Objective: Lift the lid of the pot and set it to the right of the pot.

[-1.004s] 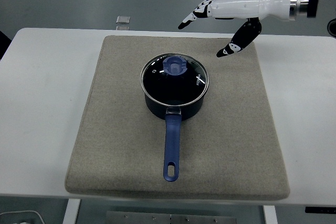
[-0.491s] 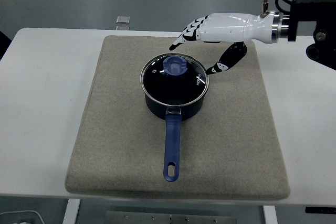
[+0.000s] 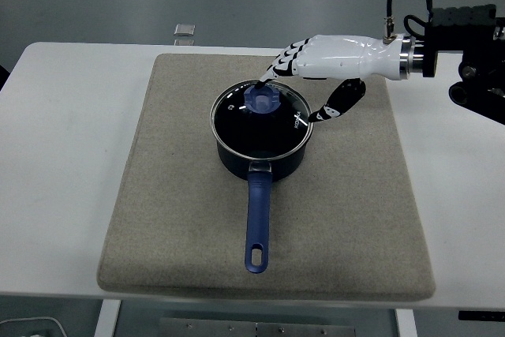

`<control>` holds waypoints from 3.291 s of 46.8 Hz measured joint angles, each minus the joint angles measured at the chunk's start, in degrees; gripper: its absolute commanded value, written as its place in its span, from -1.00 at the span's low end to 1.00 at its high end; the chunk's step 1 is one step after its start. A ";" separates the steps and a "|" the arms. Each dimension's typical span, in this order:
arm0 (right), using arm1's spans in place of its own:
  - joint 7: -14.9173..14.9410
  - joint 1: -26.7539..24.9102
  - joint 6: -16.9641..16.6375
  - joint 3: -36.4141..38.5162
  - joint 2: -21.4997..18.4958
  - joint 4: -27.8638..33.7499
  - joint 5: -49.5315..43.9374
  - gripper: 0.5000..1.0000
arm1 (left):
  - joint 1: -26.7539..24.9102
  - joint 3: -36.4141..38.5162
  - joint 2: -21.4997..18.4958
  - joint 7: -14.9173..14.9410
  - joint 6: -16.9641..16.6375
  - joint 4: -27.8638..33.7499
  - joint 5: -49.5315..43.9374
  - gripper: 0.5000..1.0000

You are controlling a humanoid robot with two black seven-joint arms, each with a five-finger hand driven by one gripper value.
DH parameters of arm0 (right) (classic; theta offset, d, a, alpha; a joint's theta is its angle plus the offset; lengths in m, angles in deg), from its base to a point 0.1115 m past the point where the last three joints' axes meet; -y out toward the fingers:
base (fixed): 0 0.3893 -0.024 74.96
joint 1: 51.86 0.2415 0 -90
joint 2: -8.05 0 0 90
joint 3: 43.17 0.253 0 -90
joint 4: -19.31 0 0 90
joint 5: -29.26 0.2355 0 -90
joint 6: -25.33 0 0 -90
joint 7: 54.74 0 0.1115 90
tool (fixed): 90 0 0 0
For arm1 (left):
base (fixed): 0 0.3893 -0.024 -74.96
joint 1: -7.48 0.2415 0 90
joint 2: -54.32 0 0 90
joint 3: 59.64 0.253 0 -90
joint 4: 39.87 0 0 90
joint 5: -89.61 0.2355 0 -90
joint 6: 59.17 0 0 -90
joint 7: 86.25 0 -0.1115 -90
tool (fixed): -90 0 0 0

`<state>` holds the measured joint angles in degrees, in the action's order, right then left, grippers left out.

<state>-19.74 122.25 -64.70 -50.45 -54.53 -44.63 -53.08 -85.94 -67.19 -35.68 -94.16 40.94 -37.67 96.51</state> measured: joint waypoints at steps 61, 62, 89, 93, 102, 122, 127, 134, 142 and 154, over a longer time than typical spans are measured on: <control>-0.83 -1.01 5.31 0.79 -6.94 4.12 -0.42 0.55 | 0.00 0.00 0.00 0.00 0.00 0.00 -0.02 1.00; -0.86 -1.01 5.31 0.79 -7.07 4.13 -0.42 0.55 | 0.00 0.00 0.00 0.00 0.00 0.00 -0.02 1.00; -0.81 -1.99 5.40 0.30 -8.53 6.20 -0.79 0.55 | 0.00 0.02 0.00 0.00 0.00 0.00 0.04 1.00; -0.81 -2.33 5.40 0.25 -8.53 6.20 -0.87 0.55 | 0.00 0.02 0.00 0.00 0.00 0.00 0.04 1.00; -0.81 -2.91 5.33 0.10 -8.53 6.70 -0.88 0.55 | 0.00 0.00 0.00 0.00 0.00 0.00 -0.01 1.00; -0.80 -4.08 5.33 -0.07 -8.52 7.53 -0.88 0.55 | 0.00 0.01 0.00 0.00 0.00 0.00 0.04 1.00; -0.80 -4.30 5.26 -0.09 -8.53 7.53 -0.92 0.55 | 0.00 0.02 0.00 0.00 0.00 0.00 0.04 1.00; -0.80 -4.19 5.03 -0.11 -8.53 7.52 -0.91 0.55 | 0.00 0.02 0.00 0.00 0.00 0.00 0.04 1.00; -0.79 -4.35 4.77 -0.26 -8.53 7.52 -0.88 0.39 | 0.00 0.02 0.00 0.00 0.00 0.00 0.04 1.00; -0.54 -3.90 3.73 -0.35 -8.44 7.51 -0.84 -0.80 | 0.00 0.01 0.00 0.00 0.00 0.00 0.04 1.00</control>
<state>-20.29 118.35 -60.98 -50.80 -62.97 -37.12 -53.93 -85.94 -67.18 -35.68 -94.16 40.94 -37.67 96.55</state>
